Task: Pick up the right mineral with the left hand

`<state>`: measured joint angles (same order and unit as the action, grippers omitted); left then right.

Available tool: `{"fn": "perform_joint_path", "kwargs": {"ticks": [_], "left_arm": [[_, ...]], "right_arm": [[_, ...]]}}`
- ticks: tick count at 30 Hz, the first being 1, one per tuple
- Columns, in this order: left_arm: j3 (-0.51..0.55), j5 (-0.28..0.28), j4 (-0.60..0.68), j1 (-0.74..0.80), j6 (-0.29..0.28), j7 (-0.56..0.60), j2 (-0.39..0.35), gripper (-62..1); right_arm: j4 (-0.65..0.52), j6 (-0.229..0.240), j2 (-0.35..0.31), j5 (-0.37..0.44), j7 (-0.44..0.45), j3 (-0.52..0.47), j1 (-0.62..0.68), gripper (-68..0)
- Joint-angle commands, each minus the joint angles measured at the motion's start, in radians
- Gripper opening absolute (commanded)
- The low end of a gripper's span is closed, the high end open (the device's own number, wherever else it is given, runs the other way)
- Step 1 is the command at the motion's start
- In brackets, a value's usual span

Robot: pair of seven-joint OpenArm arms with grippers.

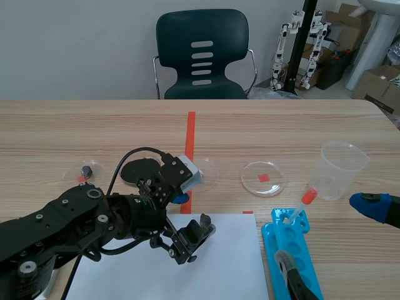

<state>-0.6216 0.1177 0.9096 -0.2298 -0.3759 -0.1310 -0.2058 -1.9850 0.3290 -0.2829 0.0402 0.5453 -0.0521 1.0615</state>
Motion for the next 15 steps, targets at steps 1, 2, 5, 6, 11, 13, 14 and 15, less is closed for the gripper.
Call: {"fn": "perform_joint_path", "kwargs": {"ticks": [1,2,5,6,11,13,14,15], "left_arm": [[-0.008,-0.003,0.010,-0.006,-0.006,0.014,0.016,-10.6],[-0.008,-0.007,0.002,-0.006,-0.006,0.014,0.022,-10.6],[-0.008,-0.008,-0.009,-0.006,-0.008,0.014,0.029,-10.6],[-0.008,-0.010,-0.010,-0.006,-0.010,0.014,0.032,-10.6],[-0.008,-0.017,-0.015,-0.006,-0.009,0.015,0.042,-10.6],[-0.008,-0.023,-0.022,-0.006,-0.009,0.015,0.045,-10.7],[-0.008,-0.026,-0.031,-0.006,-0.009,0.021,0.047,-11.3],[-0.008,-0.027,-0.039,-0.006,-0.009,0.024,0.048,-12.9]], "right_arm": [[-0.011,-0.003,-0.005,0.008,0.015,-0.006,0.000,-5.2],[-0.011,-0.003,-0.005,0.008,0.015,-0.006,0.000,-5.2],[-0.011,-0.003,-0.005,0.008,0.015,-0.006,0.000,-5.2],[-0.011,-0.003,-0.005,0.008,0.015,-0.006,0.000,-5.2],[-0.011,-0.003,-0.005,0.008,0.015,-0.006,0.000,-5.2],[-0.011,-0.003,-0.005,0.008,0.015,-0.006,0.000,-5.2],[-0.011,-0.003,-0.005,0.008,0.015,-0.006,0.000,-5.2],[-0.011,-0.003,-0.005,0.008,0.015,-0.006,0.000,-5.2]]}}
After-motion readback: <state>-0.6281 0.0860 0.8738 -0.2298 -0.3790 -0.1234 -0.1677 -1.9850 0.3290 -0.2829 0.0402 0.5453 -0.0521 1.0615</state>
